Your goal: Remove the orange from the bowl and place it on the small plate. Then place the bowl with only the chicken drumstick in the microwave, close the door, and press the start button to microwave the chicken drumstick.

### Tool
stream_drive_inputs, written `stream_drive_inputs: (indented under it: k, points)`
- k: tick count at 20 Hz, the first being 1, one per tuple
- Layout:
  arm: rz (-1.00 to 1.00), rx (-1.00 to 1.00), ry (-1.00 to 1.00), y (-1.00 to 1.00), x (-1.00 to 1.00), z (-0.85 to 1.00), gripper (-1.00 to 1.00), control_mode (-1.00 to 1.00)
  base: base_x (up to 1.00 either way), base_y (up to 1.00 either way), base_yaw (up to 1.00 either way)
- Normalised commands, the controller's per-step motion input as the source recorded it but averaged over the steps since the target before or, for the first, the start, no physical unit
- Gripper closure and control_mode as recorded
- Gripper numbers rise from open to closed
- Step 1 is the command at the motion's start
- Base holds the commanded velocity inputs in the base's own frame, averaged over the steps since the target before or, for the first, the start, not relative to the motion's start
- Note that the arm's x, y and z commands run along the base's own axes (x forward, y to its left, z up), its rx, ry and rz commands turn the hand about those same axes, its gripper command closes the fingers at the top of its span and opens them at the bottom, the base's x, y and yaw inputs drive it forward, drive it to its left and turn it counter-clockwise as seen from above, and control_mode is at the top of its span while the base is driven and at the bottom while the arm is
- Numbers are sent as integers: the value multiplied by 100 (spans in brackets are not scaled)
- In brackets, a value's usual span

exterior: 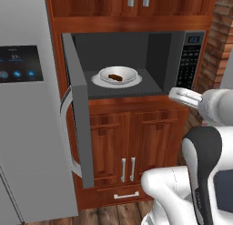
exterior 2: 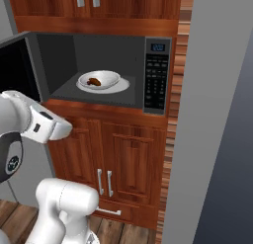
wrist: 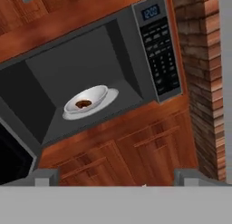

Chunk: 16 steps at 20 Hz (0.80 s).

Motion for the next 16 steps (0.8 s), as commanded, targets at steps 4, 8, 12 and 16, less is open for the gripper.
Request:
stream_drive_inputs:
  k: [4, 8, 12, 16]
  points:
    - [9, -18, -12, 25, -99, 0, -100, -100, 0, 0, 0]
    - [8, -24, -3, 66, -83, 0, -100, -100, 0, 0, 0]
    - [11, -29, -1, 82, -66, 0, -100, -100, 0, 0, 0]
    - [10, -38, 0, 99, -49, -6, -100, -100, 0, 0, 0]
